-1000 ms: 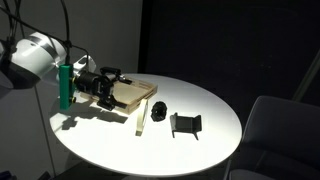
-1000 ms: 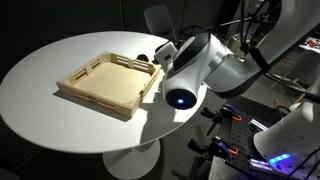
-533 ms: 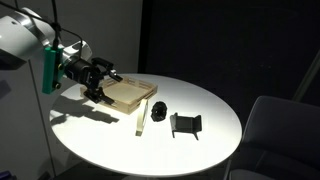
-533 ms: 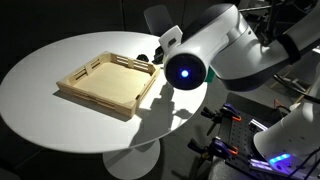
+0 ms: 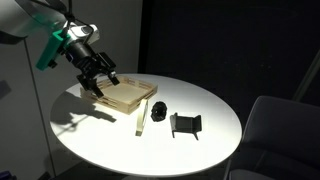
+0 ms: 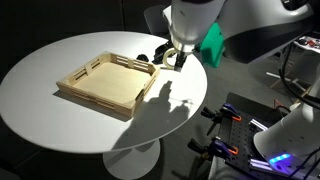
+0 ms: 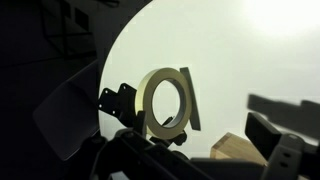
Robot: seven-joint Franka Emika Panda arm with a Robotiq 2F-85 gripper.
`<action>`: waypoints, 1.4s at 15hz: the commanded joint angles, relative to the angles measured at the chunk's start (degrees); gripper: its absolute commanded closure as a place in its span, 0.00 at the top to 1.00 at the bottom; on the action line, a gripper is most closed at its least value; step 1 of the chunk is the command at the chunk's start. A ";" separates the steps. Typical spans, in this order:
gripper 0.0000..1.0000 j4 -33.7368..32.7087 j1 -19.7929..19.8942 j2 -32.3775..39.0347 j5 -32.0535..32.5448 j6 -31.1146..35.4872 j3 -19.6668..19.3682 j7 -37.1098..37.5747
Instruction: Place the white masking tape upright.
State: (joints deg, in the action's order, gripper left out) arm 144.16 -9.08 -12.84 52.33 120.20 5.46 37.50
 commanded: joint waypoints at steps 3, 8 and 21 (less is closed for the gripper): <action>1.00 -0.86 2.15 -4.13 -22.23 -0.34 -2.02 -13.19; 1.00 -2.78 3.01 -5.25 -42.85 -3.12 -3.49 -26.23; 1.00 -9.01 8.62 -7.79 -44.22 -17.93 -3.12 -28.97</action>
State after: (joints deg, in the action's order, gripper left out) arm 136.09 -1.81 -18.84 4.75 105.05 1.30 7.28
